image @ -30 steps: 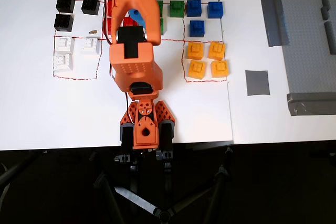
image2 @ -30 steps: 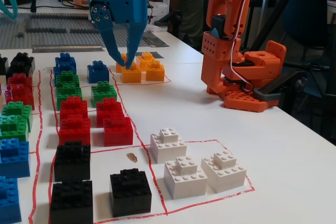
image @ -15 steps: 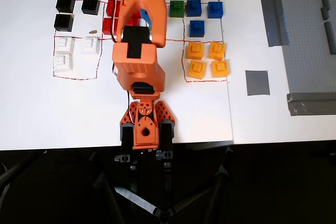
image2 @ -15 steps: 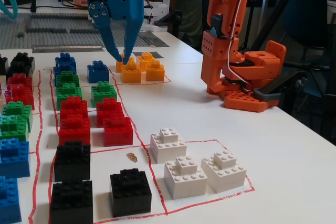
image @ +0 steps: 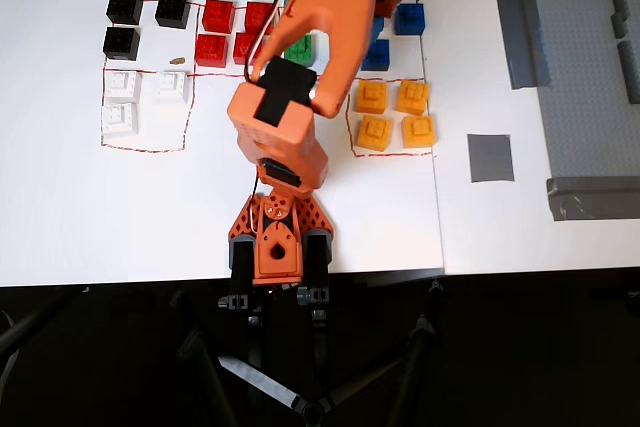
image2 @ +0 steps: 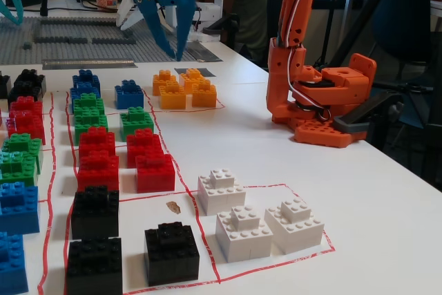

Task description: Grab the block and put it in the grey marker

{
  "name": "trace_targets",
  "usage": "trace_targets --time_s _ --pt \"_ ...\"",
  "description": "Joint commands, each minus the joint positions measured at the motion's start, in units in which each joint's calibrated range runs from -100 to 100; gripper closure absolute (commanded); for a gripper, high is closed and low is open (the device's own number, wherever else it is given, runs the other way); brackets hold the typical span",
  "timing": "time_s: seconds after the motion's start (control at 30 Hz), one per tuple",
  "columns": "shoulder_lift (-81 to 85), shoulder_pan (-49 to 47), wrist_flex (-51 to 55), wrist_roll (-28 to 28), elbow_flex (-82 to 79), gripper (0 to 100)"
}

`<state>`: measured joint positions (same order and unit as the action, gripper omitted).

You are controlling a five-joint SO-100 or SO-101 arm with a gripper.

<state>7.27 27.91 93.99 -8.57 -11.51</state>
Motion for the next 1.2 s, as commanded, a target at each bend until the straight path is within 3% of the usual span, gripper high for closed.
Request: trace_targets --time_s 0.0,0.17,0.3,0.57,1.17 --pt "6.29 2.29 1.36 -2.83 8.2 100" --pt "6.46 3.37 0.7 -4.35 7.65 96" --pt "6.46 2.13 -0.19 -5.18 5.56 80" --pt "1.97 1.54 -4.52 -4.64 5.47 72" --pt "-15.3 2.29 -6.15 -3.71 20.73 68"
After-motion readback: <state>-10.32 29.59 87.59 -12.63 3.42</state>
